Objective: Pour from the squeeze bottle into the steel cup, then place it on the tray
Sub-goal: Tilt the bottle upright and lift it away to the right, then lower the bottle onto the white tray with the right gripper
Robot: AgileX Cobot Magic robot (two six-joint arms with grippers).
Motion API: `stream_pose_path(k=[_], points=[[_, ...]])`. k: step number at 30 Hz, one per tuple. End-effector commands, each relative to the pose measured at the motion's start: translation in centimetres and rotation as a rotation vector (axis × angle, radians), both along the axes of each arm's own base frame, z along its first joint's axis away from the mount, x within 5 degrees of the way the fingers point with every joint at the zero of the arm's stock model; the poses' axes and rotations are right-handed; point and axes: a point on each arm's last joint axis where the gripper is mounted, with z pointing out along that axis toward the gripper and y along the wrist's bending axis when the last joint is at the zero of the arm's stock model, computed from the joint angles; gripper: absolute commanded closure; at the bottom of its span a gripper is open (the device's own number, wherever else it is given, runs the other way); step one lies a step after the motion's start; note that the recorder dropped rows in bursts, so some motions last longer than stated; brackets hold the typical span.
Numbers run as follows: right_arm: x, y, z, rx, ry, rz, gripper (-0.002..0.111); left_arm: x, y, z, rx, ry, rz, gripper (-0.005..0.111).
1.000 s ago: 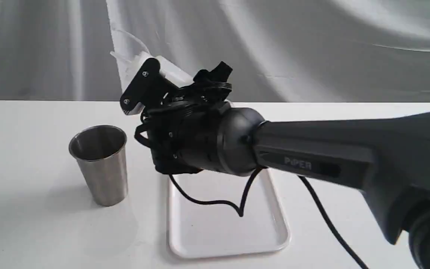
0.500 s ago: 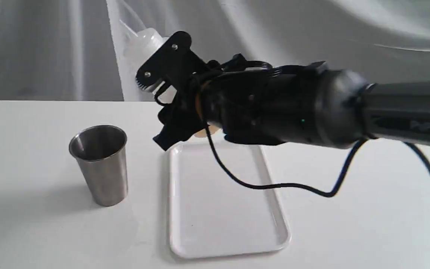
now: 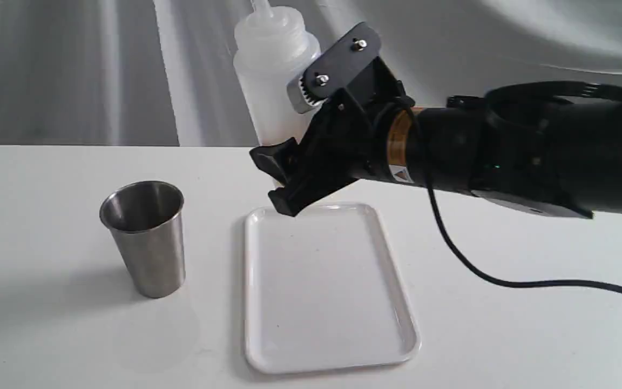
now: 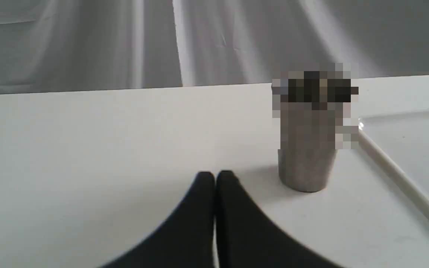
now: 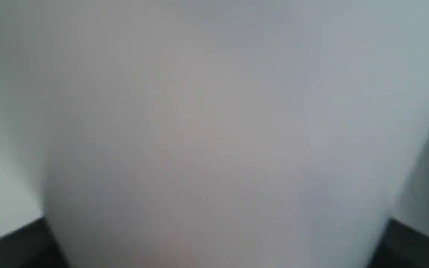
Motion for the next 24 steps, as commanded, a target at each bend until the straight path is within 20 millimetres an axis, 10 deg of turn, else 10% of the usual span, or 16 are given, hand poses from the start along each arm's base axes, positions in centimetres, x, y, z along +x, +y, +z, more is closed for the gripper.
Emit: stream_pose_path(k=[1, 13, 24], points=[[-1.3, -1.0, 1.4, 0.103, -0.111, 0.07, 0.108, 0.0, 0.0, -0.1, -0.006, -0.006, -0.005, 0.107], [-3.1, -8.6, 0.4, 0.249, -0.087, -0.183, 0.108, 0.0, 0.0, -0.1, -0.003, -0.006, -0.006, 0.107], [-3.2, -10.5, 0.3, 0.259, -0.092, -0.24, 0.108, 0.0, 0.0, -0.1, -0.003, -0.006, -0.006, 0.107]])
